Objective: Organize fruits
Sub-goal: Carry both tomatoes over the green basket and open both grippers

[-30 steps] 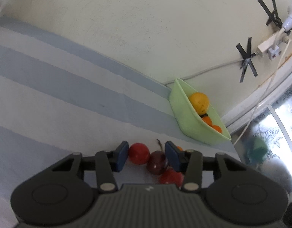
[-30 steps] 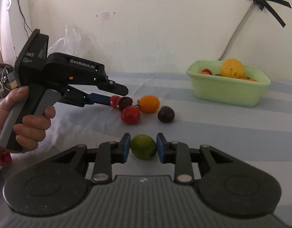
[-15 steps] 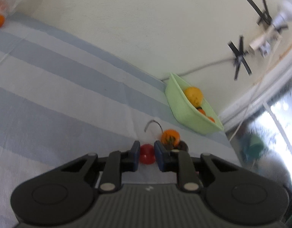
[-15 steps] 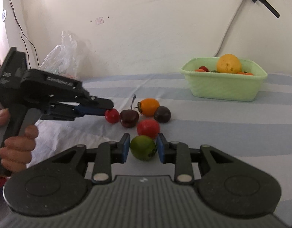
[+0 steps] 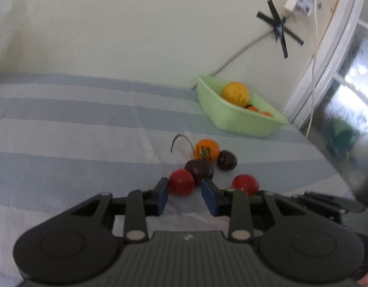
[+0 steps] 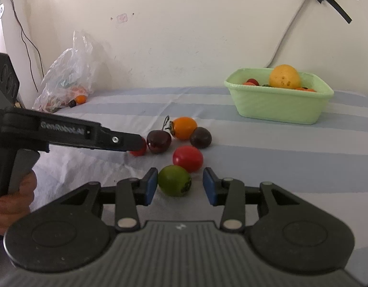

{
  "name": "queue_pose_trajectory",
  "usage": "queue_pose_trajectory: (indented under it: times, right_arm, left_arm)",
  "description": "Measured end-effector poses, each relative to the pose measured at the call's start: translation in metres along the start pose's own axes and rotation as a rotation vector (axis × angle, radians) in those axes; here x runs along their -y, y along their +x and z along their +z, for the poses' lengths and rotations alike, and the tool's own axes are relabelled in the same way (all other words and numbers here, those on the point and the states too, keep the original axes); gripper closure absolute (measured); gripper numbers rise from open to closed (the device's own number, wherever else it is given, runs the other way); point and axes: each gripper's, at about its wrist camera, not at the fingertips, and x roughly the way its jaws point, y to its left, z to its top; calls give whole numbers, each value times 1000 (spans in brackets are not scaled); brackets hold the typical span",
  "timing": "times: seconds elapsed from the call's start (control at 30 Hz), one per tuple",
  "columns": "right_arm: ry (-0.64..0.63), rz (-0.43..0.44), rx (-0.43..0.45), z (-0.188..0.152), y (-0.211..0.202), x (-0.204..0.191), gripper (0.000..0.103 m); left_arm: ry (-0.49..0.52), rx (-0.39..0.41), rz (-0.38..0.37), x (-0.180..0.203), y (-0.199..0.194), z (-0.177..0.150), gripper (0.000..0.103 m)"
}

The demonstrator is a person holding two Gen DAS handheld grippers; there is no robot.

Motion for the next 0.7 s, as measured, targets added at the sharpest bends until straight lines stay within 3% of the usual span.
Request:
queue_pose_trajectory:
  times: [0.07, 0.2, 0.4, 0.7]
  right_arm:
    - [-18, 5, 0, 0, 0, -3, 72]
    - [-54, -14, 7, -5, -8, -9, 71]
    - [-23, -25, 59, -18, -34, -1, 71]
    - [4, -186, 99, -29, -69, 35, 71]
  left_arm:
    - [14, -2, 10, 1, -3, -2, 79]
    - [10, -20, -28, 3, -16, -11, 79]
    - [51, -25, -154, 29, -32, -27, 79]
    - [179, -106, -249, 89, -5, -41, 79]
